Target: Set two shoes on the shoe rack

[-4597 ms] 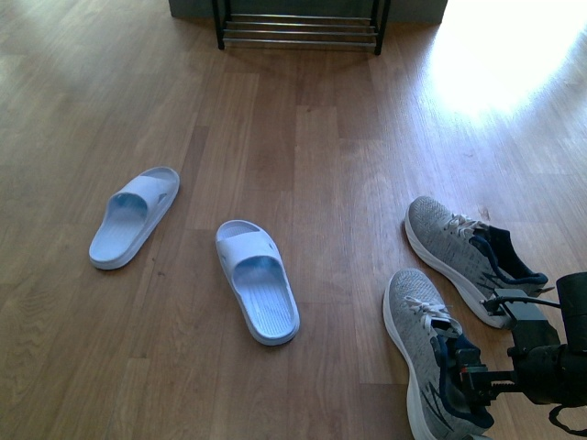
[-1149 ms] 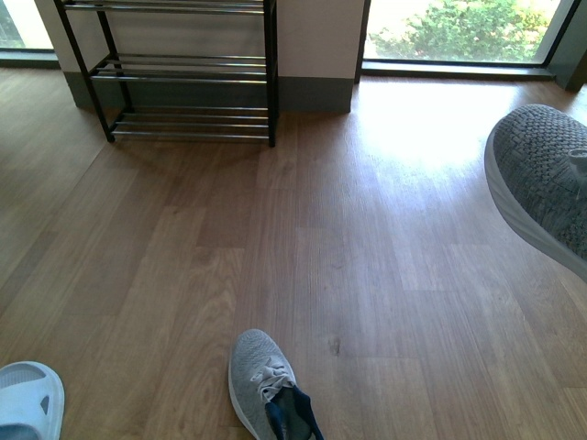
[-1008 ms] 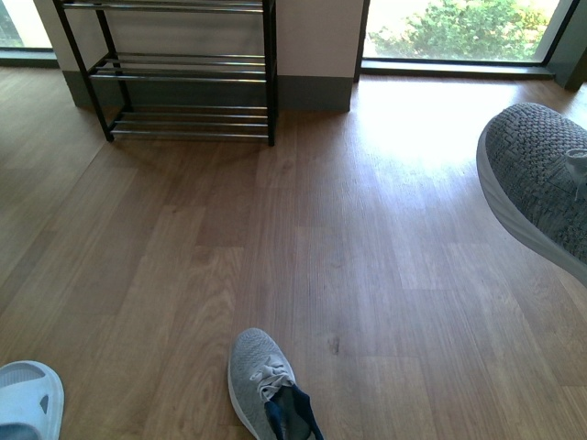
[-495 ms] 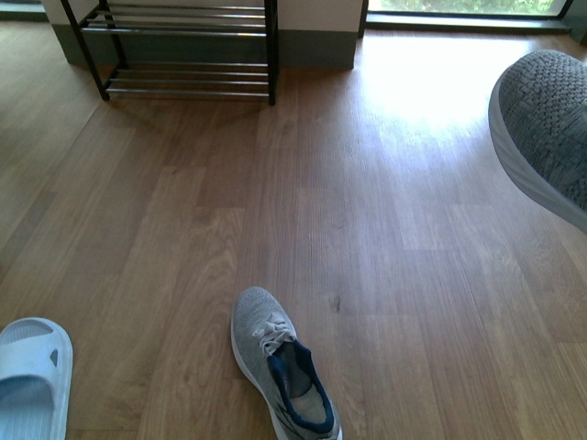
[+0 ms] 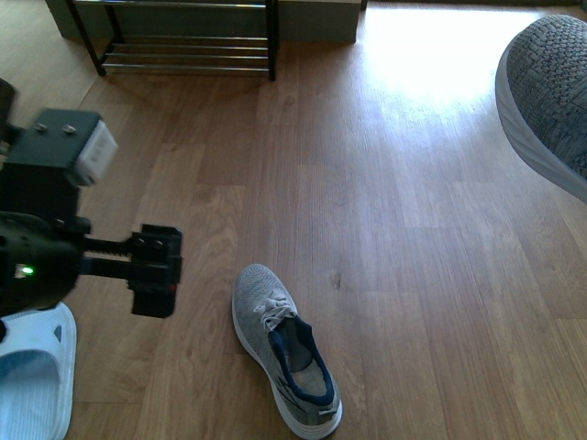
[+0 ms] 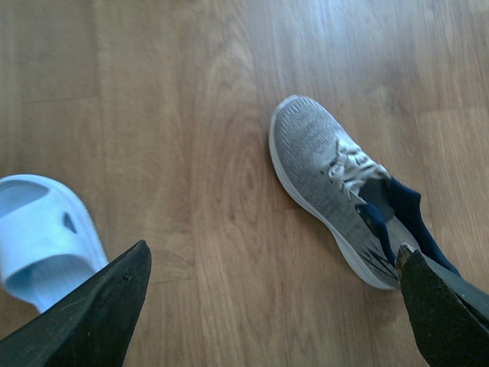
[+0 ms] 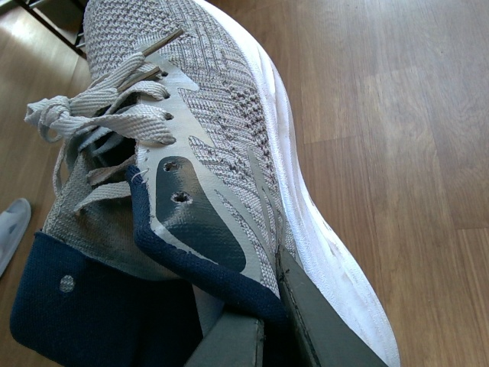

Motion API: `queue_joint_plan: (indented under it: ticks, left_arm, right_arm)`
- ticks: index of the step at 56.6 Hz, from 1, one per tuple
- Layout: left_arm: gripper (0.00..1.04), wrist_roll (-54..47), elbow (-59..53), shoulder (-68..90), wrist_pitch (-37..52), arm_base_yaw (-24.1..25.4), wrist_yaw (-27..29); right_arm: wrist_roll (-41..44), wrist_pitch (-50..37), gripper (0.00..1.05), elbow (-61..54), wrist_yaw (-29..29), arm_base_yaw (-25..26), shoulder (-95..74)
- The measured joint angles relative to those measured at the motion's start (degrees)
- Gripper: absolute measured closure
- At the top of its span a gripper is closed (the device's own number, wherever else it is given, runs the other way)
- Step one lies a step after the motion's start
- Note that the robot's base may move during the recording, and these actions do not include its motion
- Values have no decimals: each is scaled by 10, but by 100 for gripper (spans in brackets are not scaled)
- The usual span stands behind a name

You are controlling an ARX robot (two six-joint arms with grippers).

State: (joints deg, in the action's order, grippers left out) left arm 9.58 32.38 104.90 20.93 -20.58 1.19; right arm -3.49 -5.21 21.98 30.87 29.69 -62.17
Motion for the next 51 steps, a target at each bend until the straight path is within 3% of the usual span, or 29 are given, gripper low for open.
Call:
queue_joint_plan:
  ticks: [11,22,34,51]
  left_arm:
    - [9,-47,102,82,-59,-59,-46]
    - [9,-61,227,184,-124,-110,-16]
    - [9,83,334,322,-170,-130,70]
    - [9,202,382,414,-189,-156,82]
  right_arm:
    - [0,0,104,0,0,0,0]
    - [0,0,104,0,0,0,0]
    - [0,0,104,0,0,0,0]
    - [0,0,104,0,0,0,0]
